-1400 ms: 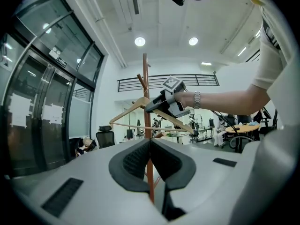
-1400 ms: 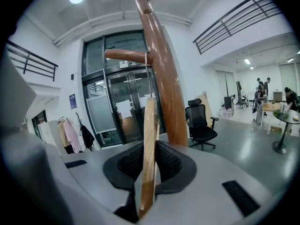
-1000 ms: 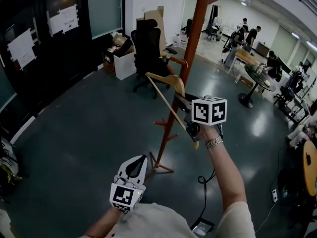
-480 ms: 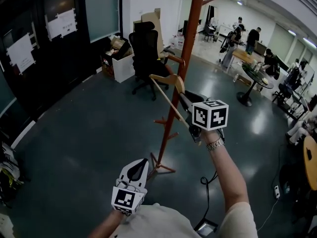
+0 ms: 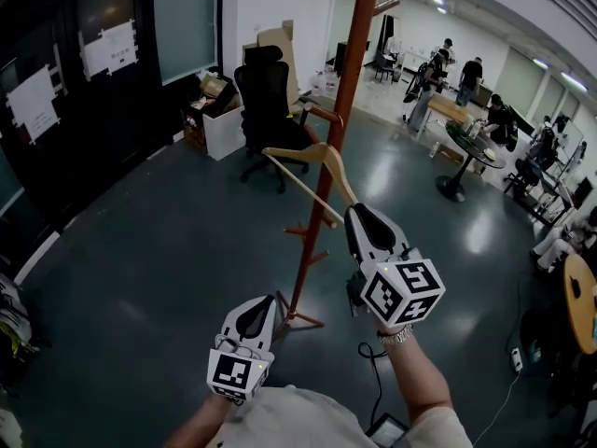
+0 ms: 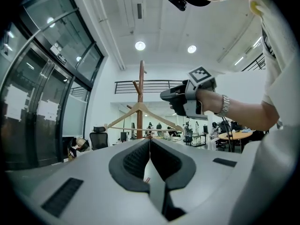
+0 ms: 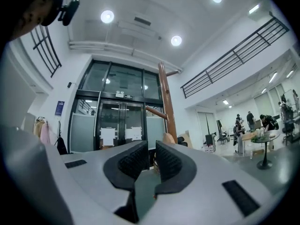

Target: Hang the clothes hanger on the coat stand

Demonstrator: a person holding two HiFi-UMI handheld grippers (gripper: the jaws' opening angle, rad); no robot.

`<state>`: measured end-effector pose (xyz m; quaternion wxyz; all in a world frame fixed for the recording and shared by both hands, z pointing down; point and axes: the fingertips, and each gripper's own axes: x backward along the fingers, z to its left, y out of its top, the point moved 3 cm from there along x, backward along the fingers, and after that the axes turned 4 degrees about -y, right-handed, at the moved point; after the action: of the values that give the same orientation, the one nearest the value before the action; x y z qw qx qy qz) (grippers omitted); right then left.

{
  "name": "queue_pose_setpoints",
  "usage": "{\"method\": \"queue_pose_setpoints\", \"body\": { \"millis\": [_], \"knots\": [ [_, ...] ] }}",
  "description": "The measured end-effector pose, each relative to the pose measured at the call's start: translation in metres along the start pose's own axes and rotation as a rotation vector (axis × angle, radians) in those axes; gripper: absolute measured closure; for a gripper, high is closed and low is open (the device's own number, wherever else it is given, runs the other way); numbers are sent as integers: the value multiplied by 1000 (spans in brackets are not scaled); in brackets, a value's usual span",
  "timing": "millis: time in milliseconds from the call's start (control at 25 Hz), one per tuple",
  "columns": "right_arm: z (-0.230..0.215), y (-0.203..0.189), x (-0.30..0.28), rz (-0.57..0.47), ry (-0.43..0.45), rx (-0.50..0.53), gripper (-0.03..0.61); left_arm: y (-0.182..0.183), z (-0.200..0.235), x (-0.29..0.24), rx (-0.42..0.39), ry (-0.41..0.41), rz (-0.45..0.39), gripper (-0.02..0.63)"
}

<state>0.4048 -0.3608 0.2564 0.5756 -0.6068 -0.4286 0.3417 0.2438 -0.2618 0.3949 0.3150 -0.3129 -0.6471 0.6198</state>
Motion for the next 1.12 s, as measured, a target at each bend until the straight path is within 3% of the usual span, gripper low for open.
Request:
{"method": "queue_pose_setpoints", "body": {
  "millis": [120, 240, 440, 640, 760, 880, 1000, 1120],
  "knots": [
    [26, -13, 29, -48, -10, 41, 528, 0, 1, 1, -3, 1, -6, 601],
    [59, -34, 47, -57, 37, 107, 552, -4, 2, 7, 2, 12, -4, 601],
    [100, -84, 53, 13, 164, 92, 560, -3, 14, 8, 0, 52, -25, 601],
    [126, -133, 65, 124, 207, 65, 560, -8, 16, 20, 11, 84, -24, 601],
    [129, -149, 71, 150, 194, 32, 560, -8, 17, 20, 39, 97, -61, 601],
    [127, -167, 78, 198, 181, 10, 560, -22, 10, 19, 41, 61, -3, 601],
    [124, -180, 84, 229, 166, 14, 560, -18, 3, 13, 63, 49, -52, 601],
    [121, -192, 89, 257, 133, -4, 560, -22, -3, 11, 76, 32, -47, 601]
  ]
}}
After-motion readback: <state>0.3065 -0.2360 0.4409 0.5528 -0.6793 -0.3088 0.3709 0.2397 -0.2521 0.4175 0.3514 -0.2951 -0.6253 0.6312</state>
